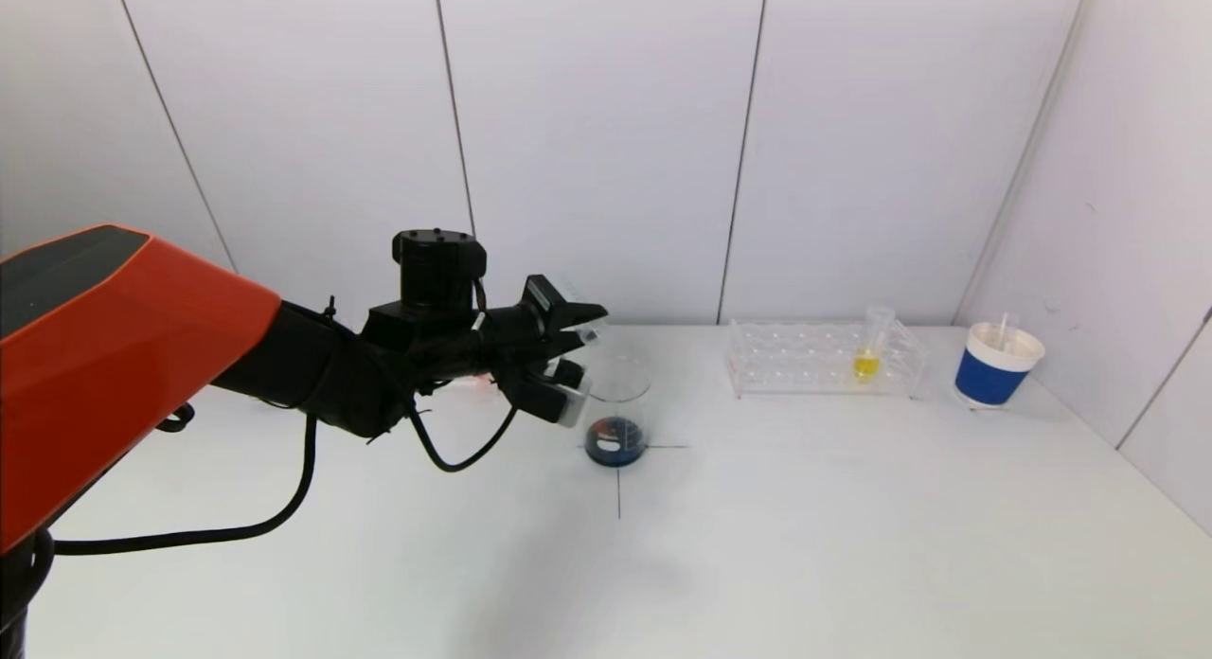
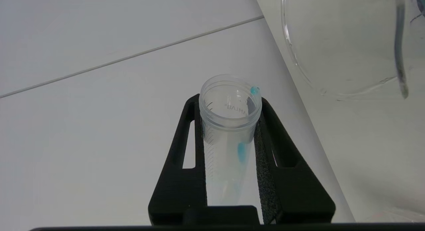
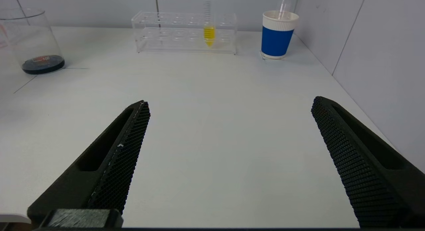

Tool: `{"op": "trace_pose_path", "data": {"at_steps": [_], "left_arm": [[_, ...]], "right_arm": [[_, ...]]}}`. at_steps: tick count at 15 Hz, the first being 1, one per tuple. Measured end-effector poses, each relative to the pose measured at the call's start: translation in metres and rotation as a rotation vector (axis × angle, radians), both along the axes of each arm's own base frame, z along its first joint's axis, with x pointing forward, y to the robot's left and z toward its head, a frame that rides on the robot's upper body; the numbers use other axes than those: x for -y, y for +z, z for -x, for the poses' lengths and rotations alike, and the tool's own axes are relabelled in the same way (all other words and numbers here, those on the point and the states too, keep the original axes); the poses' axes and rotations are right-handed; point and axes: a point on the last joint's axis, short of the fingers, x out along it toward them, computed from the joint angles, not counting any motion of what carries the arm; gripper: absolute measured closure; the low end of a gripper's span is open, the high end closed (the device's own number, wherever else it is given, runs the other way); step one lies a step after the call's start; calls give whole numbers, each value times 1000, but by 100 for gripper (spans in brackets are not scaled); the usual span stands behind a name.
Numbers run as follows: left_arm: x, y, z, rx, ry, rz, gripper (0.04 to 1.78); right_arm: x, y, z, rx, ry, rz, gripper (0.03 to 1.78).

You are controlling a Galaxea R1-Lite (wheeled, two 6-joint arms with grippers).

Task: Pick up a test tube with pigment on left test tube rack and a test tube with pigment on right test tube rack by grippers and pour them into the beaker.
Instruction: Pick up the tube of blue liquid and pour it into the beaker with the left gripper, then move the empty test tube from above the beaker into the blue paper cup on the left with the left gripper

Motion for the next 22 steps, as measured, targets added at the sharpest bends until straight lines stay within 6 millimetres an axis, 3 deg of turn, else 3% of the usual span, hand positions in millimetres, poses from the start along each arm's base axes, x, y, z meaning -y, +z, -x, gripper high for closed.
{"op": "trace_pose_path", "data": {"at_steps": [9,22], "left_arm": [[-4,1,2,-32,7,21,138],[-10,27,5,-229,159,219,138]], "right_arm": [[0,0,0,0,0,0,4],[0,0,0,0,0,0,4]]}}
